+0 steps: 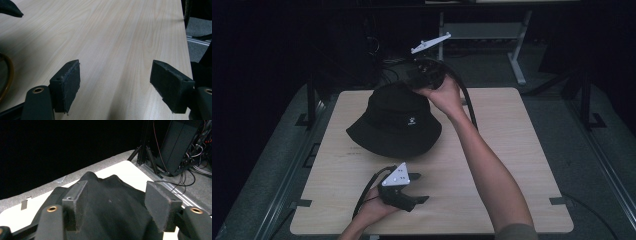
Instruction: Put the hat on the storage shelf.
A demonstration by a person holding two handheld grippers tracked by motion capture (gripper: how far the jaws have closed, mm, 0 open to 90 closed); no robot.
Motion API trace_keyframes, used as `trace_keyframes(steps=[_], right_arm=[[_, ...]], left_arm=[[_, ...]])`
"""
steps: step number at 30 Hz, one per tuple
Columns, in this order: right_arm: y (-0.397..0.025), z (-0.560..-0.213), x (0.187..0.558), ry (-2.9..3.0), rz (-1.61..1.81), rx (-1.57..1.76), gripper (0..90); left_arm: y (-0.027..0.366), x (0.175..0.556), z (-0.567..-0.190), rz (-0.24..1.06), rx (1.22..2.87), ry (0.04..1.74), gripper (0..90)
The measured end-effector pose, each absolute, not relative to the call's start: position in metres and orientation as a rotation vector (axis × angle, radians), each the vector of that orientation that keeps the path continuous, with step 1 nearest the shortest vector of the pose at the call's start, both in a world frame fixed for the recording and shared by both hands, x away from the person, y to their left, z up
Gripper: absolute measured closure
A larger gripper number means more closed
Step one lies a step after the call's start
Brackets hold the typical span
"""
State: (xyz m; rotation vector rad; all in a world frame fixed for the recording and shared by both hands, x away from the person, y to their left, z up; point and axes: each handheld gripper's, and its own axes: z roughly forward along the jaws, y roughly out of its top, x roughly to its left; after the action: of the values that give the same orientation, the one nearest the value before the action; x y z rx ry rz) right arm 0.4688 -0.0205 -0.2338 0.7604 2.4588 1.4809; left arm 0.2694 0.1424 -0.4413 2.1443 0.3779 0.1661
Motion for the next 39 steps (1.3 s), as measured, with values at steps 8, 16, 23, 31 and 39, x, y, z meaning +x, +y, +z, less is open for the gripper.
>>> trace_keyframes(steps=[8, 16, 23, 31, 39], right_arm=[[-0.047, -0.236, 0.464, 2.446, 1.524, 0.782, 30.0], [-0.065, -0.239, 0.46, 2.428, 1.541, 0.814, 27.9], [-0.076, -0.243, 0.458, 2.424, 1.538, 0.838, 26.8], [-0.083, -0.247, 0.455, 2.429, 1.524, 0.846, 26.5], [-0.097, -0.248, 0.452, 2.42, 1.525, 0.871, 25.1]], left_arm=[[0.143, 0.27, -0.443, 0.152, 2.141, 0.402, 22.9], [0.145, 0.271, -0.443, 0.149, 2.135, 0.41, 22.3], [0.145, 0.271, -0.442, 0.147, 2.133, 0.415, 22.0], [0.145, 0.271, -0.442, 0.153, 2.133, 0.411, 22.0], [0.145, 0.271, -0.443, 0.15, 2.132, 0.418, 21.9]])
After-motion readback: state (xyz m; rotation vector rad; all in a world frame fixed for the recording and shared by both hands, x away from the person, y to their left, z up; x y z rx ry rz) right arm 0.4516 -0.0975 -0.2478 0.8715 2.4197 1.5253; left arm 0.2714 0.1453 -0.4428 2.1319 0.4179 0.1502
